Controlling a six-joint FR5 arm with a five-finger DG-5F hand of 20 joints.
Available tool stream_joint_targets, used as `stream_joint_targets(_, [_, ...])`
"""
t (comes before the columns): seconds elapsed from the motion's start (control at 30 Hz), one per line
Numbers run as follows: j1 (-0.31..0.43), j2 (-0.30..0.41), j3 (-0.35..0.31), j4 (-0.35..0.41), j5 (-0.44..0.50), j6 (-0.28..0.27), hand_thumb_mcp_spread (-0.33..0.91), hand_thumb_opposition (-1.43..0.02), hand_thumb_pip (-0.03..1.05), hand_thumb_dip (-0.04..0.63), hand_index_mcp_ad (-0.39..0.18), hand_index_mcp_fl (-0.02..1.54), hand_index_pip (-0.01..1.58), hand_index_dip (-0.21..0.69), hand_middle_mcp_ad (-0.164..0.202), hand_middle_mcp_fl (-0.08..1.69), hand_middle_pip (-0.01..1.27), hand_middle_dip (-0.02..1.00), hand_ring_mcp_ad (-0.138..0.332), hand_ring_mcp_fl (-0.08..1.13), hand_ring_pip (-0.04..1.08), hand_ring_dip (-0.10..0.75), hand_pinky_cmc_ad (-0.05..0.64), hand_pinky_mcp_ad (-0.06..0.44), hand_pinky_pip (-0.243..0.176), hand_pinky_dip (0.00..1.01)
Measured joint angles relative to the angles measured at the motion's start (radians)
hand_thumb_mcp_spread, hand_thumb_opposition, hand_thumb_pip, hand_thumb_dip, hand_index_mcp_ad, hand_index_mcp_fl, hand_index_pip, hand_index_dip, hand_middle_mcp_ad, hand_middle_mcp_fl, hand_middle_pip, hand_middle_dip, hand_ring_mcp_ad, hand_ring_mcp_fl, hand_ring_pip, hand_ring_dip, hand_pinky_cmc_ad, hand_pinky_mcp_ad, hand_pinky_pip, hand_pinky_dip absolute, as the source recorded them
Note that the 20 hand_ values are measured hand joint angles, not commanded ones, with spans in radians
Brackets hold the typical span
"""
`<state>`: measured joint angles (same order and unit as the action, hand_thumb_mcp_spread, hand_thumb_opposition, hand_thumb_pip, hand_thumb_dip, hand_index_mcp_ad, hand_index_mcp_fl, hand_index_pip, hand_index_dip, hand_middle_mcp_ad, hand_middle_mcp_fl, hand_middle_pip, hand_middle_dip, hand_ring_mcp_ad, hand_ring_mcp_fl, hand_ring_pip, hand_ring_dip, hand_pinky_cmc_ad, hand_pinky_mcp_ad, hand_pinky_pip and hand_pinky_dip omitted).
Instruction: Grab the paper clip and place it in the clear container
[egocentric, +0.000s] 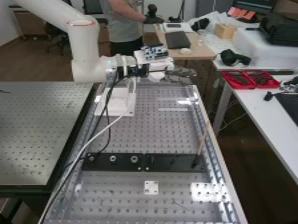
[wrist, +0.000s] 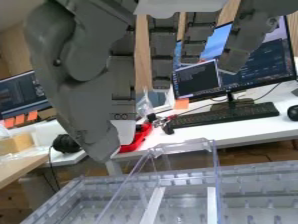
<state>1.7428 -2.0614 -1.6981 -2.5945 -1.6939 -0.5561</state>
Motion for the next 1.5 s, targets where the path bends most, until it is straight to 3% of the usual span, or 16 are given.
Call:
stream_joint_targets(0.47, [0.015, -0.081, 0.082, -0.077, 0.073, -0.032, 0.47, -0.95, 0.59, 0.253, -0.162, 0.65, 1.4, 0.08, 0.073, 0.32, 0.12, 0.22, 0.099, 0.02, 0.1, 0.099, 0.302, 0.265, -0.002, 0.19])
stream_joint_targets(0.93, [0.001, -0.083, 0.075, -0.104, 0.104, -0.048, 0.47, -0.95, 0.58, 0.253, -0.162, 0.64, 1.4, 0.073, 0.073, 0.32, 0.12, 0.22, 0.101, 0.03, 0.1, 0.103, 0.302, 0.265, -0.002, 0.19])
stream_joint_targets(1.07, [-0.015, -0.07, 0.055, -0.108, 0.117, -0.049, 0.47, -0.91, 0.65, 0.251, -0.173, 0.5, 1.39, 0.075, 0.075, 0.27, 0.12, 0.22, 0.101, 0.03, 0.1, 0.103, 0.298, 0.265, -0.002, 0.19])
stream_joint_targets(1.23, [-0.034, -0.055, 0.035, -0.118, 0.134, -0.05, 0.42, -0.86, 0.65, 0.269, -0.173, 0.32, 1.36, 0.056, 0.075, 0.23, 0.12, 0.22, 0.099, 0.01, 0.1, 0.103, 0.302, 0.264, -0.007, 0.23])
stream_joint_targets(1.5, [-0.035, -0.022, 0.01, -0.102, 0.145, -0.046, 0.38, -0.83, 0.7, 0.269, -0.173, 0.18, 1.33, 0.035, 0.075, 0.17, 0.12, 0.22, 0.099, 0.01, 0.1, 0.103, 0.298, 0.264, -0.04, 0.3])
